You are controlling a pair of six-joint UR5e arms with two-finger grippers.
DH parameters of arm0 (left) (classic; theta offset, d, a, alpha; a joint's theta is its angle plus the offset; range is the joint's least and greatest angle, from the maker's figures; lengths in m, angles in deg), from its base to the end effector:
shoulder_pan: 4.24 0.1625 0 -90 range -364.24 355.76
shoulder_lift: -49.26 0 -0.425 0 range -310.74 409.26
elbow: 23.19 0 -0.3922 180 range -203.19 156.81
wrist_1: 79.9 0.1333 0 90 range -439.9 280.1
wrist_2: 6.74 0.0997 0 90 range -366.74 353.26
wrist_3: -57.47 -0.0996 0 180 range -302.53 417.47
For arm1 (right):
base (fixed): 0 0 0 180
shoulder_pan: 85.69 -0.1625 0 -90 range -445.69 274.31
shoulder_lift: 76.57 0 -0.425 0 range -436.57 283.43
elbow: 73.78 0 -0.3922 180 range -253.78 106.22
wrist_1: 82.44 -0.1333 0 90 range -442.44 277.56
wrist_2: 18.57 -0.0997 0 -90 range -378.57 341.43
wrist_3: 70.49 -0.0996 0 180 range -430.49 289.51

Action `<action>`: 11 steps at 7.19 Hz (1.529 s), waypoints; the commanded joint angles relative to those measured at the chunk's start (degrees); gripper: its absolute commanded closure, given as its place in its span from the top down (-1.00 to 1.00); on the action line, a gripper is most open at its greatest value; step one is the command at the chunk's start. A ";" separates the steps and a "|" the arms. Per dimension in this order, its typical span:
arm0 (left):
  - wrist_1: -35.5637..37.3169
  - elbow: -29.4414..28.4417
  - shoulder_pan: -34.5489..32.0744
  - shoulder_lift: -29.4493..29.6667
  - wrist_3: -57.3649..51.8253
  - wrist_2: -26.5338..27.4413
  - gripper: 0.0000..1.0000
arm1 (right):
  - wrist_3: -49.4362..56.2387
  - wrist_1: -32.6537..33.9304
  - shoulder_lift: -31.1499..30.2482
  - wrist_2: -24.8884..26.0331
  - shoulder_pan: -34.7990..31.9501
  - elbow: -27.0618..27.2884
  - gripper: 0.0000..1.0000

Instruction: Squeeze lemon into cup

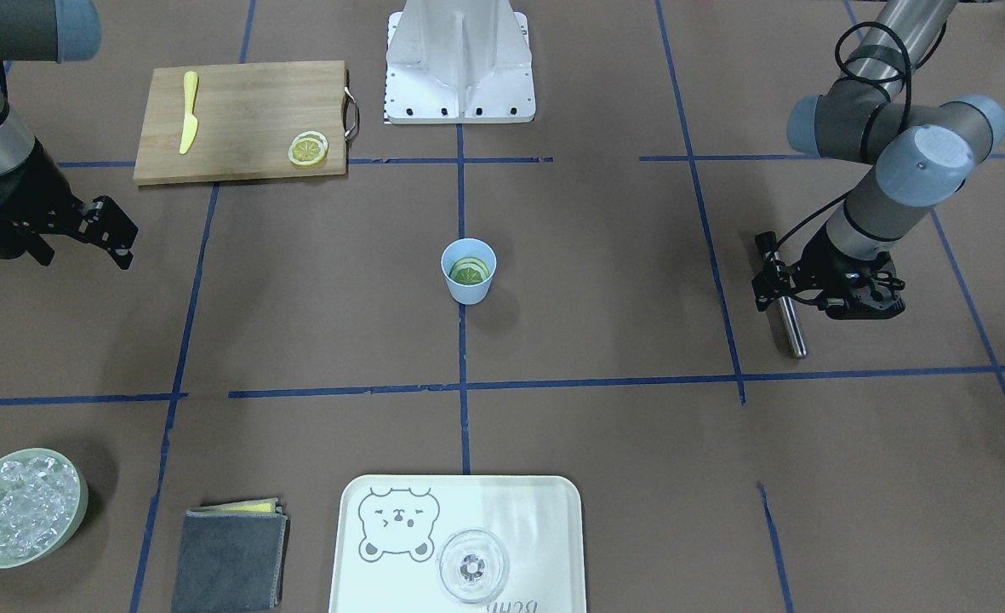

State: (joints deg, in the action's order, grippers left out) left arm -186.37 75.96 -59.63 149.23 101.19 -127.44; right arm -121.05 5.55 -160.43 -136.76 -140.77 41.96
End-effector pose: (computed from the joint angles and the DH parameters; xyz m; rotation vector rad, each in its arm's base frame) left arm 0.2588 -0.5201 0.4642 0.1424 0.7837 0.0159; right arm -0.2213 -0.4677 0.3952 0.1014 -0.7436 0.1146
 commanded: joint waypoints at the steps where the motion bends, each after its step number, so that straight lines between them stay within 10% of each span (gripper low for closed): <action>1: 9.32 4.13 -14.77 -0.03 -20.32 -5.38 1.00 | 12.58 0.33 -2.78 -1.50 -5.44 -0.68 1.00; 4: 9.17 -9.00 -32.02 -1.96 -46.46 -7.53 1.00 | 40.28 0.86 -5.26 -14.66 -28.18 -14.78 1.00; 11: 11.12 -3.79 -35.93 -9.70 -49.52 -14.04 1.00 | 43.53 0.60 -4.64 -15.83 -30.27 -21.52 1.00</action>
State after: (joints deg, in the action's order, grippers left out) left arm -173.44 71.45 -95.62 140.38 51.66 -141.39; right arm -77.50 6.32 -165.07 -152.28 -171.24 20.49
